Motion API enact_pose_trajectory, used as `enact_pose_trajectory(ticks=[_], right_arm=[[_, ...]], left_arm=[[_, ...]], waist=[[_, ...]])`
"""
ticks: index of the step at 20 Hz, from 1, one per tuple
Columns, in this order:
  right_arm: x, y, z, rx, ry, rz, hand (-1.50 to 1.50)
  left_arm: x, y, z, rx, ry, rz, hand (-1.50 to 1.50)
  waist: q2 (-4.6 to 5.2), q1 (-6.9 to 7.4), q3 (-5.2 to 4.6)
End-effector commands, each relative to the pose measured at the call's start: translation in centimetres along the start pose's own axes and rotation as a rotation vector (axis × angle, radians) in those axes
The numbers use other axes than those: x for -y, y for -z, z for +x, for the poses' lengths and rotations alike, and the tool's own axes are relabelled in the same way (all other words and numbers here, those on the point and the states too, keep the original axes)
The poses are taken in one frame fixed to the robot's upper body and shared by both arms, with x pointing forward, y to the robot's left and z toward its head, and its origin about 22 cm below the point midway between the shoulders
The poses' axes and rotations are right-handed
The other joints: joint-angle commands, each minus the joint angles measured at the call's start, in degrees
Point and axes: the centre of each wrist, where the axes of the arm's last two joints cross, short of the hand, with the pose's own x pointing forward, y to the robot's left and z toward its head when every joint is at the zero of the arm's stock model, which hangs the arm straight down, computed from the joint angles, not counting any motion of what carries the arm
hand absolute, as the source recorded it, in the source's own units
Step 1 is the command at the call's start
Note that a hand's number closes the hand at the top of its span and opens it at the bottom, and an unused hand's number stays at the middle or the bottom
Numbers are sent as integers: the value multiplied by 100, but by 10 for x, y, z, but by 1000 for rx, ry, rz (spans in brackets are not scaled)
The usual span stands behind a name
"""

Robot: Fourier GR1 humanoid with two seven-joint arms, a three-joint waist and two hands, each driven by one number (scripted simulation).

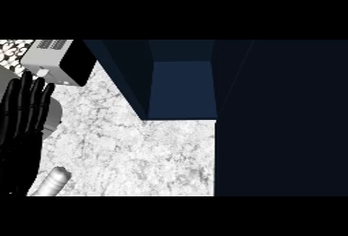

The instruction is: Pick up the bottled water, place it into the cabinet and close the cabinet

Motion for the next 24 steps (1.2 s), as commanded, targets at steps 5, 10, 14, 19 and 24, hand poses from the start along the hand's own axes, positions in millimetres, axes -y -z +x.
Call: enact_pose_trajectory(ticks=[5, 10, 14, 19, 24], right_arm=[[12, -14, -3, -49, -26, -92, -150], [7, -20, -7, -104, 45, -79, -150], [10, -33, -4, -136, 44, -103, -150], [-1, -40, 13, -125, 89, -41, -150], [-17, -47, 45, -101, 152, 97, -150]], left_arm=[[-69, -63, -26, -245, -148, 909, -150], [-105, -97, -42, -447, -339, 1373, -150], [-141, -139, -46, -568, -546, 1817, -150], [-178, -202, -29, -544, -851, 2259, -150], [-197, -269, 15, -374, -1053, 2472, -150]], waist=[[-197, 1098, -487], [-311, 1782, -535], [-407, 1834, -387], [-347, 1390, -244], [-203, 609, -189]])
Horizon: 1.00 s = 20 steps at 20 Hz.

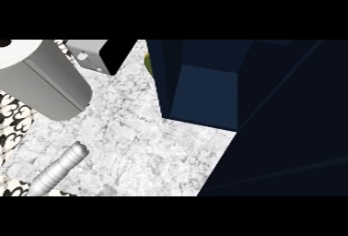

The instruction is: Pick up the bottled water, place it into the cabinet and close the cabinet

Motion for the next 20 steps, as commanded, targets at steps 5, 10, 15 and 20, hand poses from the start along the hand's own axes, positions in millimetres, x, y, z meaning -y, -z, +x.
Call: enact_pose_trajectory(ticks=[5, 10, 15, 20], right_arm=[[-34, -23, 53, 20, 78, 144, -150], [-44, -30, 68, 7, 89, 189, -150], [-63, -25, 64, 7, 86, 162, -150], [-67, -32, 65, 29, 74, 176, -150]], left_arm=[[-81, 18, 112, -84, -315, 227, -150], [-93, 17, 124, -121, -329, 250, -150], [-96, 38, 105, -160, -293, 240, -150], [-99, 38, 104, -205, -281, 251, -150]], waist=[[161, -844, 52], [212, -1036, 61], [208, -996, 57], [200, -1033, 59]])
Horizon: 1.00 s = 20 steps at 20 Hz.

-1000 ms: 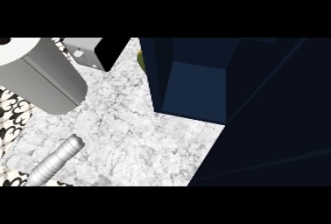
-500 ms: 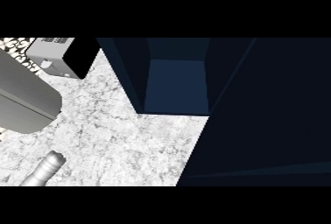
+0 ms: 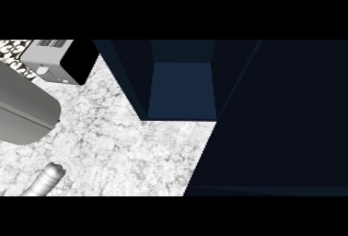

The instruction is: Pick up the bottled water, place it into the cabinet and close the cabinet

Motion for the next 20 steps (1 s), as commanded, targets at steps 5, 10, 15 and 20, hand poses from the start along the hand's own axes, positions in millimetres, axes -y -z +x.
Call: enact_pose_trajectory(ticks=[5, 10, 15, 20], right_arm=[[1, -9, 26, 29, -104, -30, -150], [-5, -10, 27, 44, -93, -34, -150], [-6, -19, 28, 14, -103, -5, -150], [1, -22, 32, 26, -101, -19, -150]], left_arm=[[2, 17, -28, -41, 56, 14, -150], [11, 35, -65, -50, 63, 25, -150], [9, 42, -78, -69, 83, 24, -150], [9, 61, -116, -87, 101, 67, -150]], waist=[[11, -14, 0], [3, -56, -3], [3, -66, 1], [-2, -81, 5]])
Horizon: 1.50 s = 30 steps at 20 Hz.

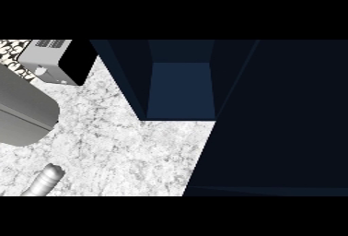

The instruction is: Pick up the bottled water, place it into the cabinet and close the cabinet

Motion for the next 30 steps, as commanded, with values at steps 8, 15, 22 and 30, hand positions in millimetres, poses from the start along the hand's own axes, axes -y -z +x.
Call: enact_pose_trajectory(ticks=[8, 15, 22, 30], right_arm=[[-7, -8, 14, 73, -87, -26, -150], [-4, -5, 27, 69, -52, -35, -150], [-5, -10, 27, 50, -81, -34, -150], [-5, -12, 22, 42, -84, -17, -150]], left_arm=[[0, 29, -66, -53, 40, -4, -150], [-5, 42, -111, -65, 38, -43, -150], [5, 31, -151, -83, 2, -76, -150], [-4, 26, -185, -132, 7, -69, -150]], waist=[[-1, -15, 3], [9, -12, -1], [5, -44, 3], [1, -40, 6]])
